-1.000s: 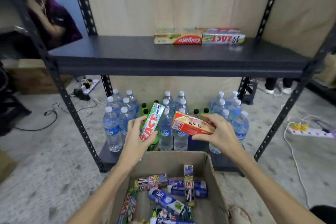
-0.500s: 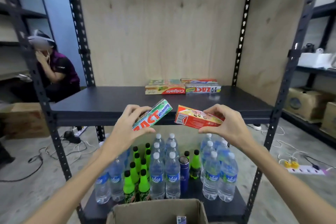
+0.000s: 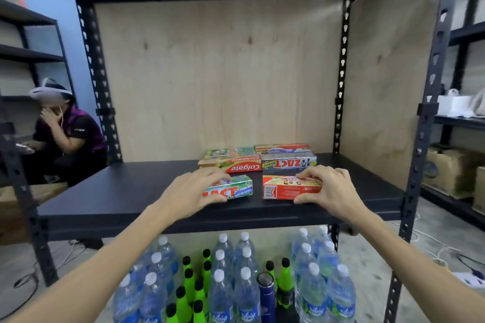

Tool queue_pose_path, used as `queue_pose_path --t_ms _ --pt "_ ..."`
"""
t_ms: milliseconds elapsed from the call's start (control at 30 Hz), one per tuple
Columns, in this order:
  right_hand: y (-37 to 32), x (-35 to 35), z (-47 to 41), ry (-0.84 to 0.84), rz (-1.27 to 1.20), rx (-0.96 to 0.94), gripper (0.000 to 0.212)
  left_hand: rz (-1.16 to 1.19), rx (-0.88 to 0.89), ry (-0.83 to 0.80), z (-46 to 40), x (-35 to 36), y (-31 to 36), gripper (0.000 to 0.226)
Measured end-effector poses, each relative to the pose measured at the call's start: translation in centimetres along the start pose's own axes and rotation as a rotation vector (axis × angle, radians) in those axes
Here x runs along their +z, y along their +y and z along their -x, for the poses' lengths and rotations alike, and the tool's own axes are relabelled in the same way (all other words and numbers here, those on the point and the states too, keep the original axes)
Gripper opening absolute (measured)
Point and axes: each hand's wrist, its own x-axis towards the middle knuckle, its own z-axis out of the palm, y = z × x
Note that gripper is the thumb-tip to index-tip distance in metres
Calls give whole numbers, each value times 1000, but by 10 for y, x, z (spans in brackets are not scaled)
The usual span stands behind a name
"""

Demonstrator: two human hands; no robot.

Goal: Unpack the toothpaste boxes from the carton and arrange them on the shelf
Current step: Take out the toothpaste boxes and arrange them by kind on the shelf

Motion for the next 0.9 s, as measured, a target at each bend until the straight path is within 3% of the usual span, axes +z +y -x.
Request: queue_pose_path --t_ms 500,600,733,900 --pt "67 53 -88 -96 106 25 44 327 -203 170 -86 78 -19 28" --pt "78 59 -104 -128 90 34 45 298 -203 174 -102 85 -22 37" --pt "88 70 -120 -126 133 43 65 241 -254 167 -116 94 -28 59" --pt "94 80 -127 -120 157 56 67 156 -269 143 -122 100 -32 65"
